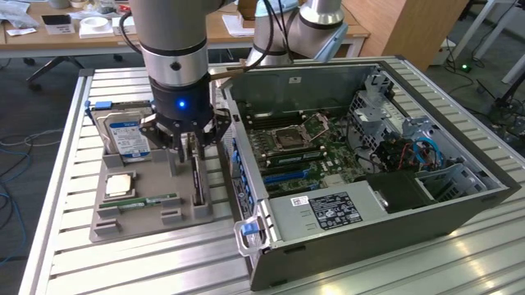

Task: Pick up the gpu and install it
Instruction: 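Pick up the gpu and move the gpu toward the slot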

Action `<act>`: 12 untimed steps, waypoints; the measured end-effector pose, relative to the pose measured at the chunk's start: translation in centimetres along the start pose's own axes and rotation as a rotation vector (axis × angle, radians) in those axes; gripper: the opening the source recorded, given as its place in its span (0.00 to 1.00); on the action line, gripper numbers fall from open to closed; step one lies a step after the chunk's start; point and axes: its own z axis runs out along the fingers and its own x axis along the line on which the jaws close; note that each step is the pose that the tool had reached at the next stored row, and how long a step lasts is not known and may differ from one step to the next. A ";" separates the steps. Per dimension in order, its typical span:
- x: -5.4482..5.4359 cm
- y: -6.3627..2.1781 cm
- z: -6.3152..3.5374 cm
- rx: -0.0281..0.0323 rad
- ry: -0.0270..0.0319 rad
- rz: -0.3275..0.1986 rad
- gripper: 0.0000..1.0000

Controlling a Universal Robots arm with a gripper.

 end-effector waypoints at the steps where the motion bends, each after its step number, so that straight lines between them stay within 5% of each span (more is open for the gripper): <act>1: -0.1 0.00 0.08 -0.0001 0.0000 0.000 0.42; 12: -0.3 -0.07 1.82 -0.0001 -0.0001 0.000 0.42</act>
